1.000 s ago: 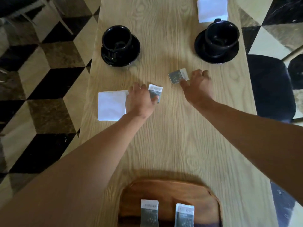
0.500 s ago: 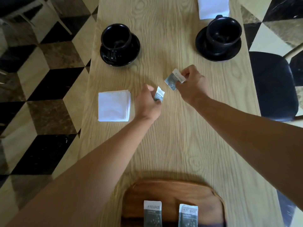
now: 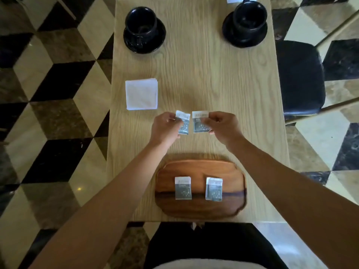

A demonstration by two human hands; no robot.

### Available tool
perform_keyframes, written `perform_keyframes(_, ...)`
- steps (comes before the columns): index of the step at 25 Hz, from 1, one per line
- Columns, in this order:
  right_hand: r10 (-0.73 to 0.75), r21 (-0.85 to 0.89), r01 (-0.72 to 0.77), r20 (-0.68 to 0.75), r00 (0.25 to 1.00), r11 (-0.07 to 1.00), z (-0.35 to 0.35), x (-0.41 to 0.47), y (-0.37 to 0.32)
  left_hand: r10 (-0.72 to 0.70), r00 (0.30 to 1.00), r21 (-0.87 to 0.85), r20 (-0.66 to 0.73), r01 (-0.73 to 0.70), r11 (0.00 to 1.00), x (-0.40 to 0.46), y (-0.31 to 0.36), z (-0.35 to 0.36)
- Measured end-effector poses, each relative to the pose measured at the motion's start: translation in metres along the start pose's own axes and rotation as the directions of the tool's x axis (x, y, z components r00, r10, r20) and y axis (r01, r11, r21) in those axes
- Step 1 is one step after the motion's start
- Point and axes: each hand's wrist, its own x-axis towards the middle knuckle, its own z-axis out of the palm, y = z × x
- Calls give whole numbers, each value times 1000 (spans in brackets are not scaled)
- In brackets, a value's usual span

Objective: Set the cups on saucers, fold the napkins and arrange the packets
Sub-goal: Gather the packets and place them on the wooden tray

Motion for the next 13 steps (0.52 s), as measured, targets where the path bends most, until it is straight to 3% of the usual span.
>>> perform_keyframes(5, 158, -6, -158, -21, 987, 987, -12, -72, 36, -46, 997, 48, 58, 44, 998, -55, -43, -28)
perform_keyframes(13, 290, -7, -292, -110, 951, 956, -24, -148, 87, -82, 975, 123, 206, 57, 991, -101, -105, -39)
